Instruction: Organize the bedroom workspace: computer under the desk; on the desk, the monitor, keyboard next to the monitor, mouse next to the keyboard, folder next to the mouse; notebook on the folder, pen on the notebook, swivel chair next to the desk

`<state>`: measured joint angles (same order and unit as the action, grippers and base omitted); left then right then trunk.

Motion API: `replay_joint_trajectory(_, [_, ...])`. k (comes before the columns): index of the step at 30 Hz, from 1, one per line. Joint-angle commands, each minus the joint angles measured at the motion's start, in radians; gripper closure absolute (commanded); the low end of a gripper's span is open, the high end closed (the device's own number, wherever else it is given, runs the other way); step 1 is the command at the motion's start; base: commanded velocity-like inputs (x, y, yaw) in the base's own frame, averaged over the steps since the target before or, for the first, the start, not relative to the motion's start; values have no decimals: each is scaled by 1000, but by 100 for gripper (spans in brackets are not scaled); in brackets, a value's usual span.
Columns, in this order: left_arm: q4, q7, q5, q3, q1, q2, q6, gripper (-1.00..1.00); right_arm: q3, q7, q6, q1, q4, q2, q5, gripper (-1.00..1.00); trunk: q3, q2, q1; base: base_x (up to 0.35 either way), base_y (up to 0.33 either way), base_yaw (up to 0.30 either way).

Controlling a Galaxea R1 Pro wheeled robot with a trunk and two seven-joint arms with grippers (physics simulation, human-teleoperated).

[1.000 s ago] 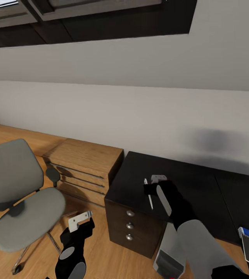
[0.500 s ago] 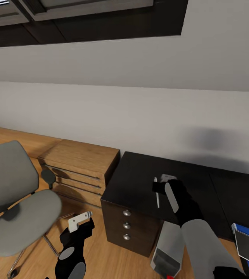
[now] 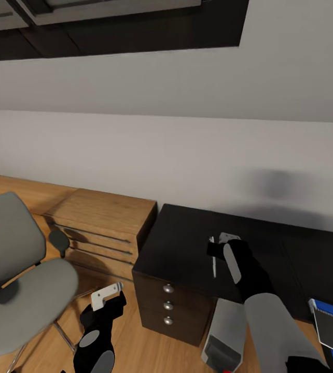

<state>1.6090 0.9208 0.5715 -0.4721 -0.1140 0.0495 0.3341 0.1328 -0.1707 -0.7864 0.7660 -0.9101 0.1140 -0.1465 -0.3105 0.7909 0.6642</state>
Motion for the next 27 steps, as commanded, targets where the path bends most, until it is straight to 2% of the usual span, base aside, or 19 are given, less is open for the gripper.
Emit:
replay_joint_trajectory(1, [2, 7, 4, -2, -1, 1, 5, -100, 8, -4, -2, 1, -1, 1, -15, 100, -1, 1, 1, 170, 137, -224])
replay_joint_trajectory(5, [2, 7, 4, -2, -1, 1, 5, -100, 39, -4, -2, 1, -1, 0, -15, 100, -1, 1, 1, 180, 147, -241])
replay_joint_trajectory(7, [2, 7, 3, -2, -1, 2, 4, -100, 85, -4, 0, 1, -1, -3, -15, 100, -1, 1, 1, 219, 182, -255])
replay_joint_trajectory(9, [2, 7, 4, -2, -1, 2, 4, -100, 113, -4, 1, 1, -1, -7, -15, 100, -1, 1, 1, 239, 200, -259])
replay_joint_trajectory(10, [2, 7, 3, -2, -1, 2, 4, -100, 156, -4, 1, 1, -2, -11, -15, 100, -1, 1, 1, 253, 212, -262])
replay_joint_trajectory(12, [2, 7, 3, -2, -1, 3, 4, -100, 207, -4, 0, 1, -8, -17, -15, 100, -1, 1, 1, 254, 217, -264])
replay_joint_trajectory(14, [2, 7, 3, -2, -1, 3, 4, -100, 230, -4, 0, 1, -16, -23, -15, 100, -1, 1, 1, 213, 185, -264])
replay_joint_trajectory(17, [2, 7, 3, -2, -1, 3, 5, -100, 277, -5, -1, 1, -40, -48, -15, 100, -1, 1, 1, 92, 80, -266])
replay_joint_trajectory(19, [2, 8, 2, -2, -1, 3, 5, -100, 288, -7, -1, 1, -45, -57, -14, 100, -1, 1, 1, 37, 32, -267])
replay_joint_trajectory(20, [2, 7, 2, -2, -1, 3, 5, -100, 306, -15, -2, 1, -52, -71, -14, 100, -1, 1, 1, 17, 15, -269])
replay_joint_trajectory(22, [3, 7, 3, -2, -1, 3, 4, -100, 331, -32, -2, 1, -61, -84, -14, 100, -1, 1, 1, 9, 8, -270])
replay_joint_trajectory(27, [3, 7, 3, -3, -1, 3, 5, -100, 341, -42, -2, 1, -65, -89, -15, 100, -1, 1, 1, -122, 2, -272])
